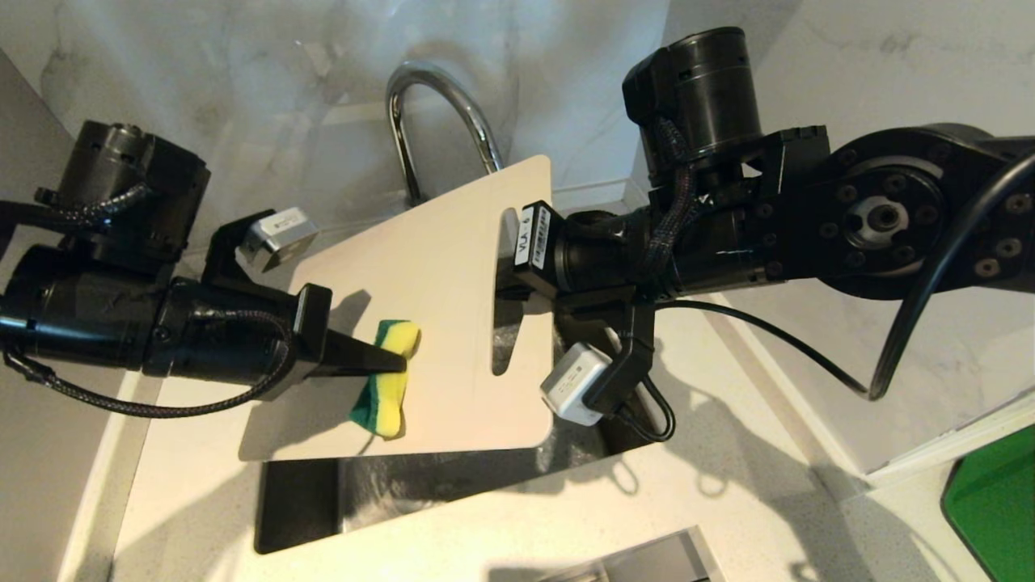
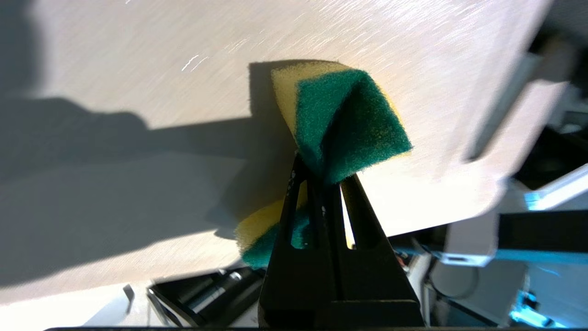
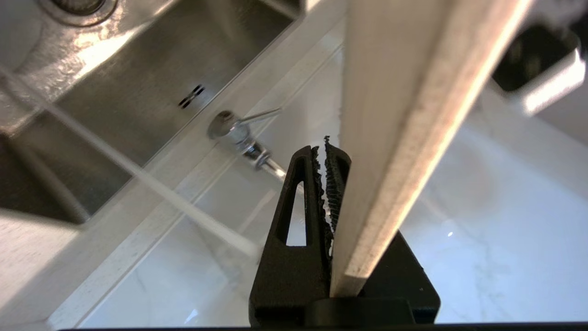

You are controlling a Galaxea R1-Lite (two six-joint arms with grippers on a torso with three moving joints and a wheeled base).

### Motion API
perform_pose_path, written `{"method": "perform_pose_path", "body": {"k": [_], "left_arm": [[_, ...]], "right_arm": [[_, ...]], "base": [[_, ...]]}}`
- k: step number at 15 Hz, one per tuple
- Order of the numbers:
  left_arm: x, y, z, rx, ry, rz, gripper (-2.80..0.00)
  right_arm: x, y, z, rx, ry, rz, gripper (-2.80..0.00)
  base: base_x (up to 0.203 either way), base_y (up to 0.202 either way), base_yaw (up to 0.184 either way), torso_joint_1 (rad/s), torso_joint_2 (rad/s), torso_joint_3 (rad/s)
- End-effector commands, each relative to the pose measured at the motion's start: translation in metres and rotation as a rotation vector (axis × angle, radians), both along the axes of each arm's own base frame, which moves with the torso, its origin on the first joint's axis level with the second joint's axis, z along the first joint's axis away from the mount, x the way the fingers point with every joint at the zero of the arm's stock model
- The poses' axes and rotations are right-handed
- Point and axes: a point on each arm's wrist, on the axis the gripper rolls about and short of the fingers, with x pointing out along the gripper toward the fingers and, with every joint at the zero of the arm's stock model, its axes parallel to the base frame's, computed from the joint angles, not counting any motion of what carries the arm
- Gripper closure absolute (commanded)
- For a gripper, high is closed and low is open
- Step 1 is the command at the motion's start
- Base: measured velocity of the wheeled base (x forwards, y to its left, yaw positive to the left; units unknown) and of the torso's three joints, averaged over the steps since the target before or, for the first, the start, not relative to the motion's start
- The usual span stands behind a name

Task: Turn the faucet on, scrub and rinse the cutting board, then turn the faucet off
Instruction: Scrub the cutting board underwater

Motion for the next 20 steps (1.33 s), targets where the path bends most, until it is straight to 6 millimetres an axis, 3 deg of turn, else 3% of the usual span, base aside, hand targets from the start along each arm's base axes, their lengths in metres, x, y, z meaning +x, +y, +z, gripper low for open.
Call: {"method": "perform_pose_path", "body": {"k": [1, 9, 17, 20], "left_arm": [[0.006, 0.012, -0.027, 0.013, 0.002, 0.055, 0.0], [0.049, 0.09, -0.079, 0.077, 0.034, 0.276, 0.0], [0.06, 0.159, -0.115, 0.13, 0.078, 0.35, 0.0], [0.063, 0.17, -0.119, 0.133, 0.079, 0.367, 0.0]], "right_arm": [[0.0, 0.0, -0.001, -0.007, -0.005, 0.009, 0.0], [0.0, 0.0, -0.001, 0.001, 0.003, 0.005, 0.0], [-0.001, 0.0, 0.0, 0.002, 0.001, 0.005, 0.0], [-0.002, -0.001, -0.001, 0.0, 0.004, 0.005, 0.0]], "base": [[0.0, 0.0, 0.0, 0.0, 0.0, 0.0], [0.0, 0.0, 0.0, 0.0, 0.0, 0.0], [0.0, 0.0, 0.0, 0.0, 0.0, 0.0], [0.0, 0.0, 0.0, 0.0, 0.0, 0.0]]}}
